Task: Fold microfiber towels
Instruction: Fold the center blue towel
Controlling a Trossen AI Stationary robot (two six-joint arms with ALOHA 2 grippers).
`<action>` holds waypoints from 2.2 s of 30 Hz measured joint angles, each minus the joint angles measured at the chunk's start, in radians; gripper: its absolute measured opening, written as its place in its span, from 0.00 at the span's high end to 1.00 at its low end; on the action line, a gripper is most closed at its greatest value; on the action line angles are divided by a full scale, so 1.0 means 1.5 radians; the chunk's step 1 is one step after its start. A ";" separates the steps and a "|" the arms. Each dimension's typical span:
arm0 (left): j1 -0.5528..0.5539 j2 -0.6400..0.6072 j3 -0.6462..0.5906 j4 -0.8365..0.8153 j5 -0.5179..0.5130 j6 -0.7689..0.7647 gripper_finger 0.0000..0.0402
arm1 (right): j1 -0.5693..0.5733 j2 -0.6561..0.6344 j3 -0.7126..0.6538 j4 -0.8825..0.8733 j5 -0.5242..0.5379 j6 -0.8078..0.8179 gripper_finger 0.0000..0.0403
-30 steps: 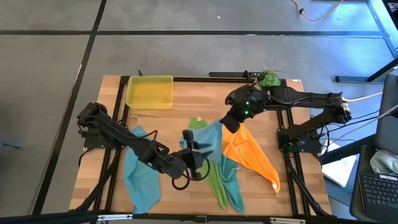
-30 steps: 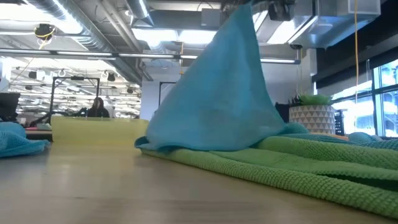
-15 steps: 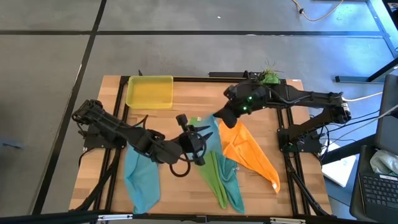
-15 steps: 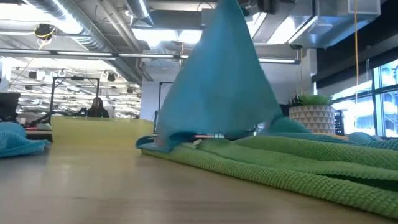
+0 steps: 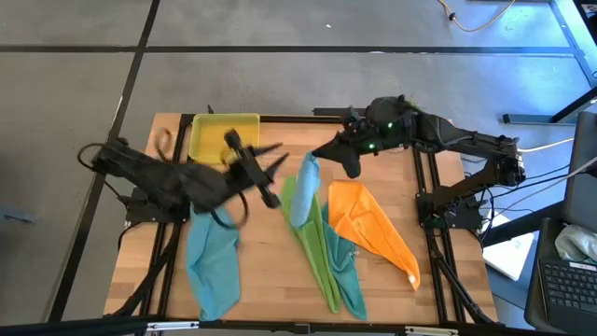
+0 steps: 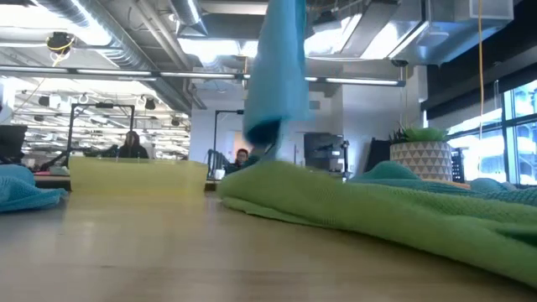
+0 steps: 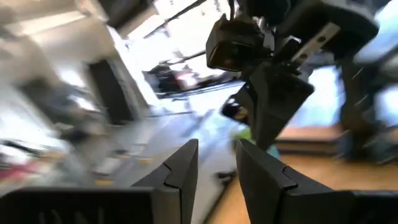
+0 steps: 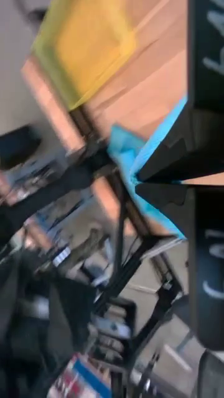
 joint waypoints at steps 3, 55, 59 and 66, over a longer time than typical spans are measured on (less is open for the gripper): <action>0.062 -0.049 0.000 -0.054 0.156 -0.122 0.74 | -0.014 0.018 0.041 0.001 -0.080 -0.048 0.97; 0.240 -0.116 0.000 -0.453 0.643 -0.316 0.75 | 0.042 0.135 0.195 -0.488 -0.090 0.108 0.98; 0.240 -0.117 0.000 -0.447 0.644 -0.317 0.75 | 0.041 0.133 0.195 -0.283 -0.115 0.155 0.97; 0.240 -0.131 0.000 -0.452 0.648 -0.327 0.75 | -0.024 0.255 0.194 -0.222 -0.067 0.132 0.97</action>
